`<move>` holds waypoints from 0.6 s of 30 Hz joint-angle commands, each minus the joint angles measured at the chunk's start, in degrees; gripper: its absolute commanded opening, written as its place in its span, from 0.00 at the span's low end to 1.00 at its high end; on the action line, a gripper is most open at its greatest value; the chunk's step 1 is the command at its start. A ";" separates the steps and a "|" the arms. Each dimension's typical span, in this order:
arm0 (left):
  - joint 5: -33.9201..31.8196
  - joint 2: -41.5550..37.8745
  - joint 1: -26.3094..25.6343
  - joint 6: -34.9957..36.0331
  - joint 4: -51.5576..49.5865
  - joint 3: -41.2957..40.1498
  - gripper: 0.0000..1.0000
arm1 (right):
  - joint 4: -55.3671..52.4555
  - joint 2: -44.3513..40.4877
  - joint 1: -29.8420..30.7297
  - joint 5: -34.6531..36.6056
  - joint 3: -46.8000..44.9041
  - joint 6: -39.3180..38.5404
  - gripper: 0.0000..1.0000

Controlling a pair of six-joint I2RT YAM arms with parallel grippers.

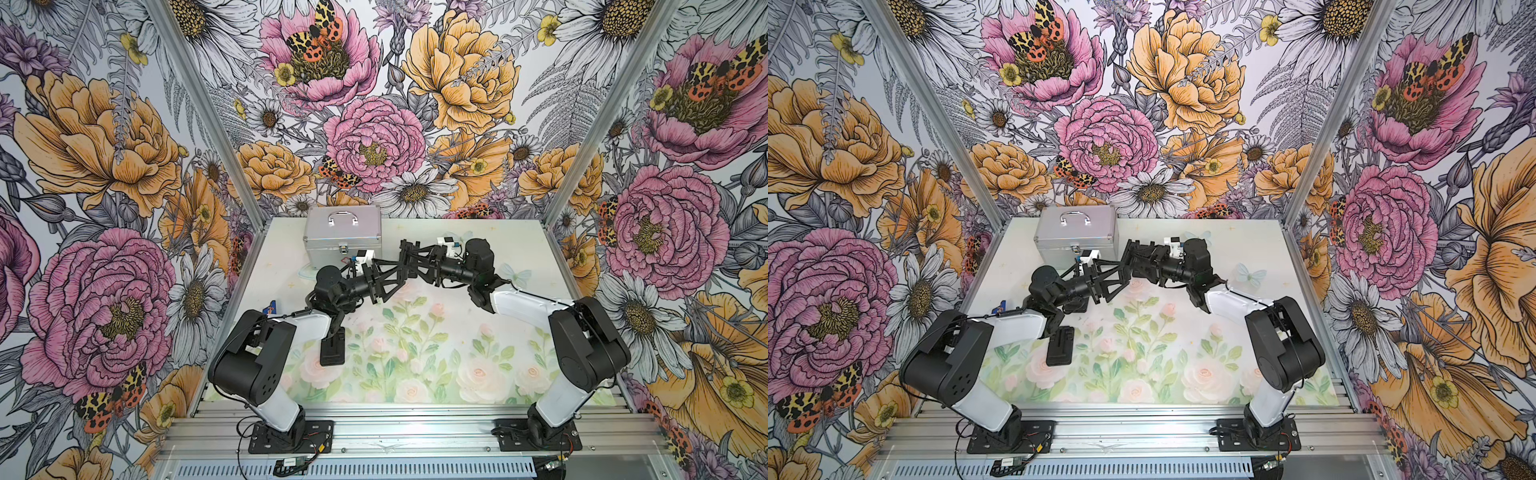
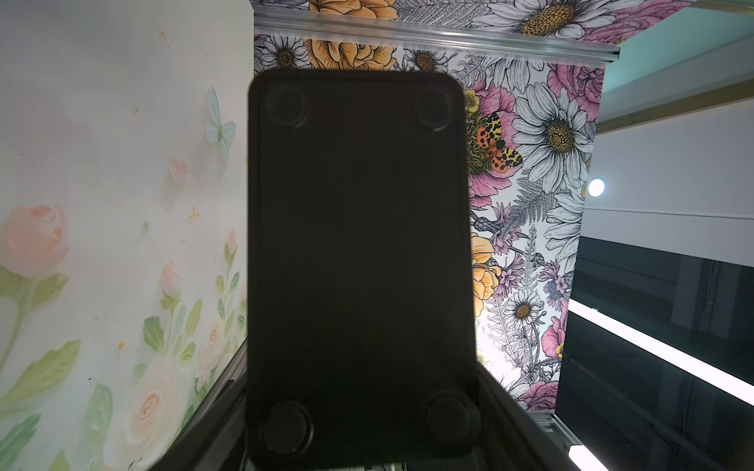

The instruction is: Open the phone stand

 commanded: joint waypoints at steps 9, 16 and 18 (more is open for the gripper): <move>3.29 -1.74 -0.61 0.86 3.06 -0.69 0.47 | -4.34 1.22 1.06 0.05 3.45 -3.29 0.30; 3.39 -2.06 -0.55 0.87 3.04 -0.97 0.47 | -6.29 2.07 1.85 -0.26 4.33 -4.66 0.29; 3.50 -2.14 -0.49 0.87 3.07 -1.06 0.47 | -6.94 2.22 2.12 -0.33 4.50 -5.04 0.21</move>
